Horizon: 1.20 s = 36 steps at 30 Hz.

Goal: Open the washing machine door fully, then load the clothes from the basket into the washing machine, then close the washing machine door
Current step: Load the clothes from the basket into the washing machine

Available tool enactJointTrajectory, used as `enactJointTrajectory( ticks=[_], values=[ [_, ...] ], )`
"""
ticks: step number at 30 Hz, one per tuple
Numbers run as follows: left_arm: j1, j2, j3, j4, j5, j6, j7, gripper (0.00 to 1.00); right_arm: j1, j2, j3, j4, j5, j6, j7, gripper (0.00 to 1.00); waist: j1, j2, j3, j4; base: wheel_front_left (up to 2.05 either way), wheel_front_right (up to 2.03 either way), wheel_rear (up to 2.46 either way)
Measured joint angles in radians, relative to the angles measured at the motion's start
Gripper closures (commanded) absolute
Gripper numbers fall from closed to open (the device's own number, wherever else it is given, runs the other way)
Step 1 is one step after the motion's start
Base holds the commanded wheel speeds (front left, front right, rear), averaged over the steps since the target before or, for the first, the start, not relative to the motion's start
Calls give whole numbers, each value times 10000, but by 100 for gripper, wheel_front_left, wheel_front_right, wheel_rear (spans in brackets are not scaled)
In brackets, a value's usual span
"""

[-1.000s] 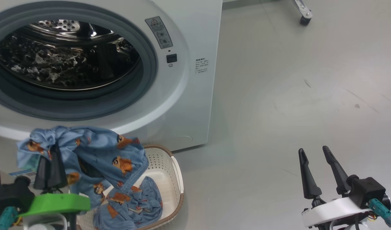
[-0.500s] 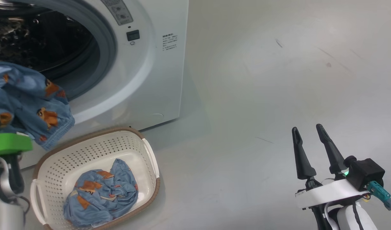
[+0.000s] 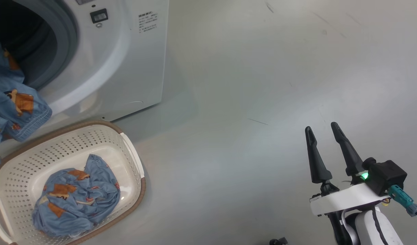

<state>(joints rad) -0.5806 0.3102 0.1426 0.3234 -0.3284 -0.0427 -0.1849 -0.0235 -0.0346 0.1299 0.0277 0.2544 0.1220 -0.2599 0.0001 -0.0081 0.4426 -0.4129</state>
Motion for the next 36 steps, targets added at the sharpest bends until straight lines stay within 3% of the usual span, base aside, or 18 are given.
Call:
enactJointTrajectory(
  ticks=[21,29,36],
  values=[
    [-3663,1248,165,1342,48,-13,353,100,-174,17,403,-198,-10,2,0,0,1,0,2171,-495,0,0,0],
    [-5172,1262,230,1716,-8,-111,-46,100,-517,25,518,-263,4,2,0,0,1,0,2765,-578,0,0,0],
    [-5566,1289,-58,2746,148,-111,-4,100,-517,25,688,-190,98,-4,0,0,1,0,2804,-668,0,0,0]
  ],
)
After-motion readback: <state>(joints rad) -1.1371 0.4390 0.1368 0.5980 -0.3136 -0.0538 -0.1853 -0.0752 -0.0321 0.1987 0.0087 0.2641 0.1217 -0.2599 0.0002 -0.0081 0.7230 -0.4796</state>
